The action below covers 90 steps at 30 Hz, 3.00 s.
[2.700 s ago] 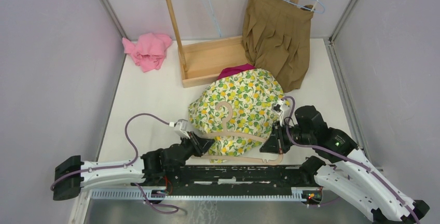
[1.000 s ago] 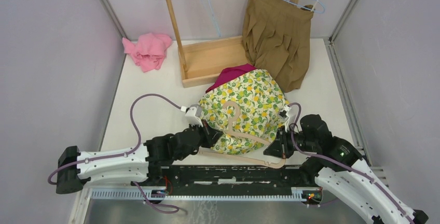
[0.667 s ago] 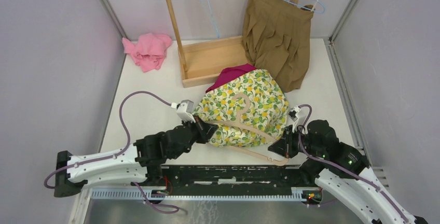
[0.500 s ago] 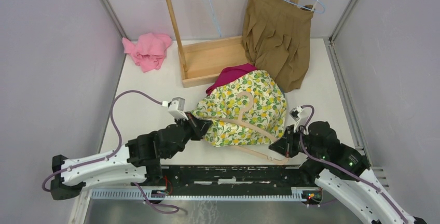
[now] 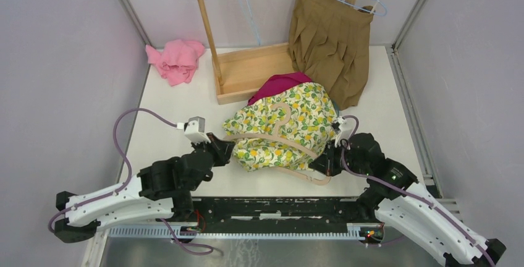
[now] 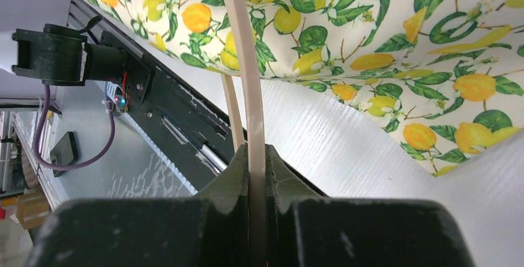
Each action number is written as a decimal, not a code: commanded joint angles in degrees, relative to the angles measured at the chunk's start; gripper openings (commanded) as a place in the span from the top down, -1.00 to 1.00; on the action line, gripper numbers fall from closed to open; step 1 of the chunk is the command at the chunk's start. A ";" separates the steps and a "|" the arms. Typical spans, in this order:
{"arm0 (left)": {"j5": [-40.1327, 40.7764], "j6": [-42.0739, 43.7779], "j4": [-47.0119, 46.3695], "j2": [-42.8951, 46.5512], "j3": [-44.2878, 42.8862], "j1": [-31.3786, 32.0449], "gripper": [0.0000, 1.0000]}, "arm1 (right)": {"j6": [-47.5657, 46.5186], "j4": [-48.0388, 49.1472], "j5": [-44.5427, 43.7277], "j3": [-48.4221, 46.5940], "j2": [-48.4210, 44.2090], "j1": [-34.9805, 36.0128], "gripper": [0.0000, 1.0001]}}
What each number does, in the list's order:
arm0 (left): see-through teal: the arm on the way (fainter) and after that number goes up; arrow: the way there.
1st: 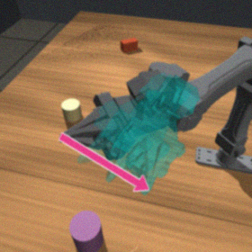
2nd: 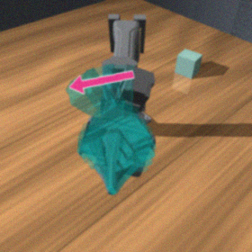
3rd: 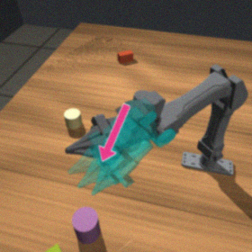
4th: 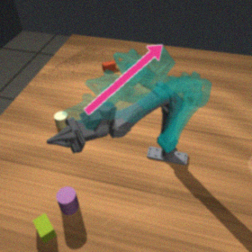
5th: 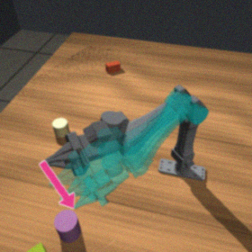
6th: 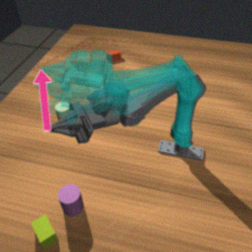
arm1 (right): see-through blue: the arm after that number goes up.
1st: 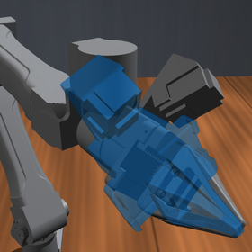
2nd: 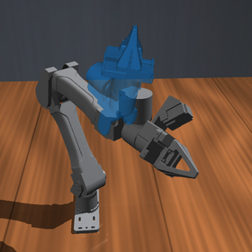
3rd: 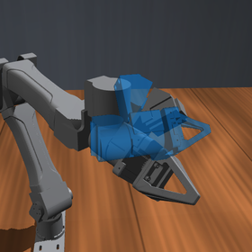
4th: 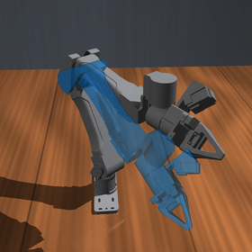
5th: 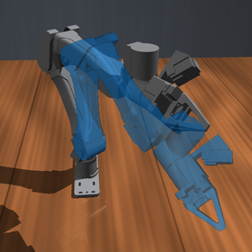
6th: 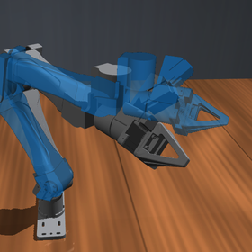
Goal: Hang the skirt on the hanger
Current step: Hang the skirt on the hanger.
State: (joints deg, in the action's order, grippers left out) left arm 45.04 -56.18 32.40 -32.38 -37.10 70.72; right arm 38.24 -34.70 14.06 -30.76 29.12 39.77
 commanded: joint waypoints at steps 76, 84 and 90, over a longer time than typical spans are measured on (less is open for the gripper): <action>-57.31 6.53 -49.03 -41.59 8.02 -60.71 -0.99 | -4.58 -0.43 -4.94 -0.54 -1.95 -0.18 0.97; -60.53 1.00 -57.38 -38.82 15.88 -60.70 -0.99 | -4.40 0.18 -4.47 0.08 -1.25 -0.23 0.98; -59.96 -3.01 -64.90 -36.86 19.84 -60.78 -0.99 | -4.48 0.22 -4.27 -0.82 -0.51 -0.22 0.98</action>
State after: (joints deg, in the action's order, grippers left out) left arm -13.69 -54.06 -22.55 -72.01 -19.35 10.20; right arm 34.39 -34.00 12.99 -29.28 27.97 39.75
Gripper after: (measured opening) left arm 0.991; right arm 0.095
